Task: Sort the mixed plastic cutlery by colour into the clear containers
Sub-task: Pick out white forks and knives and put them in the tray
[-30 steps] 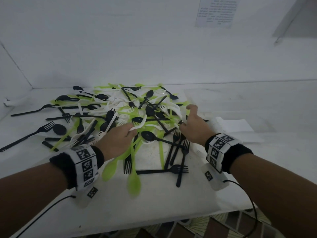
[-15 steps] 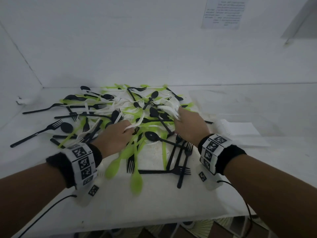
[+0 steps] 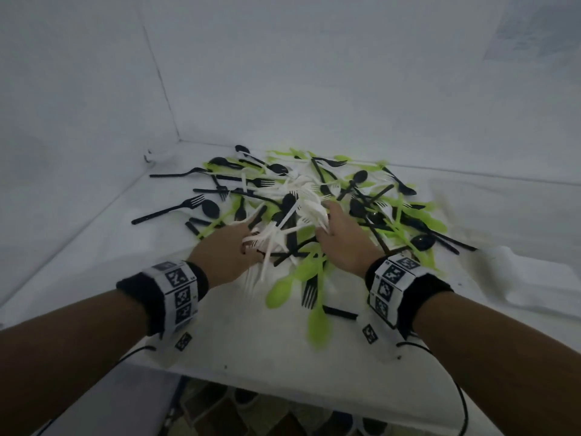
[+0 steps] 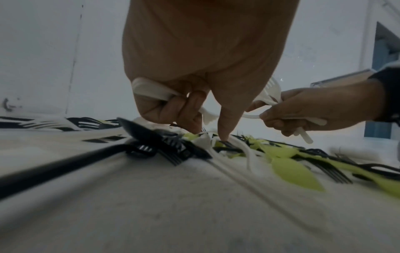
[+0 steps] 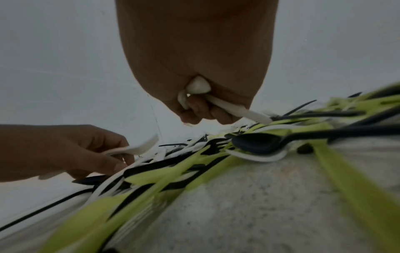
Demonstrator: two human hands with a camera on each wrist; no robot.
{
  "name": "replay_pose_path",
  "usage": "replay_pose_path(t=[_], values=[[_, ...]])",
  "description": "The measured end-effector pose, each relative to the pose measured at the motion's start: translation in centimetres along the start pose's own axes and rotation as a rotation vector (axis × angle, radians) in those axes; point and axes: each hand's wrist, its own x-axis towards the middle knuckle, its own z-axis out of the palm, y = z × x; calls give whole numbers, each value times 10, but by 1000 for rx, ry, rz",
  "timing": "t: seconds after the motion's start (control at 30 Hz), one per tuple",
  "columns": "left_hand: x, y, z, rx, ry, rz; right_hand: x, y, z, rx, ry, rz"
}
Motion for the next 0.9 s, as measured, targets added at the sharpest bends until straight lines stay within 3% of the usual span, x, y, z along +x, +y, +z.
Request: replay_pose_path(t=[0.17,0.33,0.47,0.57,0.7,0.9], values=[[-1,1,13,-70,68,-6,8,-6,13,-41,-23,28],[8,13,17,-69,-43,0,11,-8,17,48,31,93],[11,16,8,-321,-18,-142,14,-7,19,84,25,105],[8,10,-2,-463,5,-208,21,-8,26,-37,-32,61],[-2,-7,-14,-373,43,-211,31,-9,43,-280,-166,29],[-33,-20,-3,-236,-114,-166,41,-16,48,-311,-146,65]])
